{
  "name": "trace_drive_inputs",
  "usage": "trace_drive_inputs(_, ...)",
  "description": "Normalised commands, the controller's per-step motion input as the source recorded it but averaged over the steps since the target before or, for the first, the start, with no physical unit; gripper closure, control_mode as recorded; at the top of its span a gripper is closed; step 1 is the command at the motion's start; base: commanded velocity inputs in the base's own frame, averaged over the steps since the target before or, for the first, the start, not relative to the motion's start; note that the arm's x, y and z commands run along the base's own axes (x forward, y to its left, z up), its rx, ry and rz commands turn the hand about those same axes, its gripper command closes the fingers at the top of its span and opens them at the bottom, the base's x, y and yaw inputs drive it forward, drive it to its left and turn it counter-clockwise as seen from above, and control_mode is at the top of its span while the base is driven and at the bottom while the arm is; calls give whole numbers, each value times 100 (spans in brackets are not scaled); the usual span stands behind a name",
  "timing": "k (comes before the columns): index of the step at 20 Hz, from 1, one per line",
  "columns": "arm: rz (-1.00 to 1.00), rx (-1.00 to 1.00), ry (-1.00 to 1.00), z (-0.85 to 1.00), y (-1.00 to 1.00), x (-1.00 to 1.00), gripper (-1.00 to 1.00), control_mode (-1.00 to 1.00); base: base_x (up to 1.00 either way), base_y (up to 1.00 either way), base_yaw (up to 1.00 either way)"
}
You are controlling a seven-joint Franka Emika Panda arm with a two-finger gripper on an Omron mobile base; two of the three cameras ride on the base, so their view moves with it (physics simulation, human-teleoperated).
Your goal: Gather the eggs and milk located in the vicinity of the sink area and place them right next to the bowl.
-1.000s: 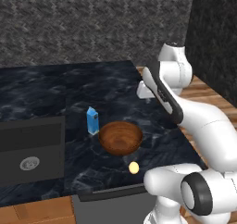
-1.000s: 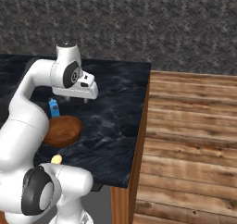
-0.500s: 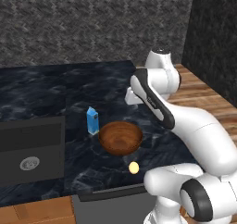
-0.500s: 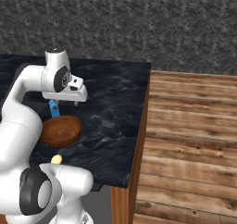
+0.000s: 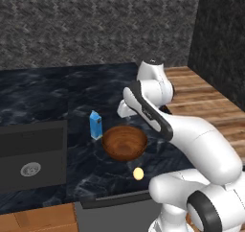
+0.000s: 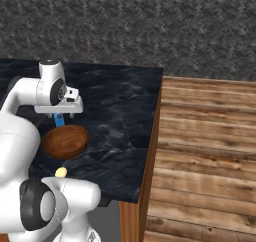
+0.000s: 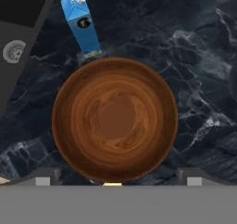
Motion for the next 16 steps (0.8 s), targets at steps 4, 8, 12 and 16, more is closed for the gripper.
trace_drive_inputs(4, 18, 0, 0, -9, 51, 5, -100, -100, 0, 0, 0)
trace_drive_inputs(8, 21, 0, 0, -8, 50, 14, -100, -100, 0, 0, 0)
trace_drive_inputs(12, 19, 0, 0, -2, 45, 21, -100, -100, 0, 0, 0)
trace_drive_inputs(16, 11, 0, 0, -2, 36, 22, -100, -100, 0, 0, 0)
